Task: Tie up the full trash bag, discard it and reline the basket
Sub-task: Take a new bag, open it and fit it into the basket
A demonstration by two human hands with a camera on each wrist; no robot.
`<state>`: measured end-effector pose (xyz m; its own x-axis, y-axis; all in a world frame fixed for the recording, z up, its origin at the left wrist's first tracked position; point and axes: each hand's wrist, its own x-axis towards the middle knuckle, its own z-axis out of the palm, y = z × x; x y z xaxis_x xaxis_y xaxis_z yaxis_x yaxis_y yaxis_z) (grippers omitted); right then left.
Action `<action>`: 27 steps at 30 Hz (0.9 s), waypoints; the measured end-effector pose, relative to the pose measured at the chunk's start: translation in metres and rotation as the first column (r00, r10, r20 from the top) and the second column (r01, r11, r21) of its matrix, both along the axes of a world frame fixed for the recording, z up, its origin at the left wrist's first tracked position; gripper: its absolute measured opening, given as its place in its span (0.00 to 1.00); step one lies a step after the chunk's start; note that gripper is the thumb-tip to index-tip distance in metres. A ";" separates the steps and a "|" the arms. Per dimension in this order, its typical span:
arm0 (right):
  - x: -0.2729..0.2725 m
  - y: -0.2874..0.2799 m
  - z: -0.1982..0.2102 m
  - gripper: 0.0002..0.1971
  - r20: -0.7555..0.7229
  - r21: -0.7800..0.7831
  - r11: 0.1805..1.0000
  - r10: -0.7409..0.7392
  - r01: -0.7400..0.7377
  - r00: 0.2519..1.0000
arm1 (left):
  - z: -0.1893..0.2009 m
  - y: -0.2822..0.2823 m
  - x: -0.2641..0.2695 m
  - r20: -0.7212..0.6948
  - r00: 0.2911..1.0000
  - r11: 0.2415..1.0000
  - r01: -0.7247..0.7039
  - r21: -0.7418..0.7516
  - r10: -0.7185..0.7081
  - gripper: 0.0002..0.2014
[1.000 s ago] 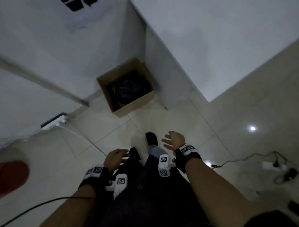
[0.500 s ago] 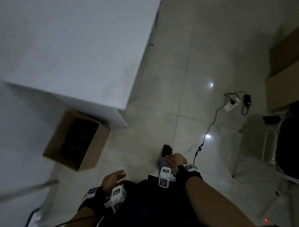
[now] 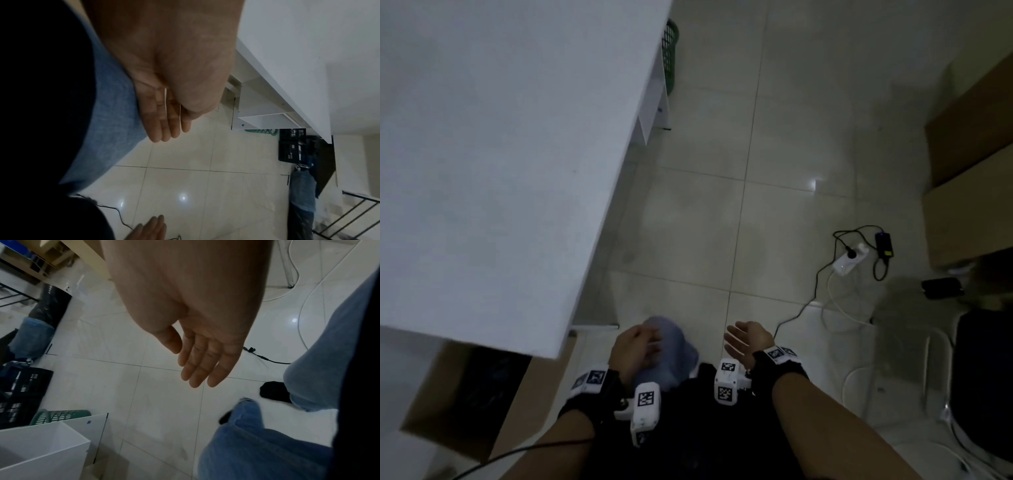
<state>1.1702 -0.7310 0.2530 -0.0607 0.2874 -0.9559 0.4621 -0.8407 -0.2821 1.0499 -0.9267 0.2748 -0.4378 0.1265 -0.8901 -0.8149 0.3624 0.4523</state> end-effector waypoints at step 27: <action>-0.423 0.484 0.008 0.11 -0.138 -0.067 0.997 -0.053 0.044 0.989 | -0.013 0.484 -0.402 0.122 0.992 0.999 -0.035 -0.042 0.039 0.05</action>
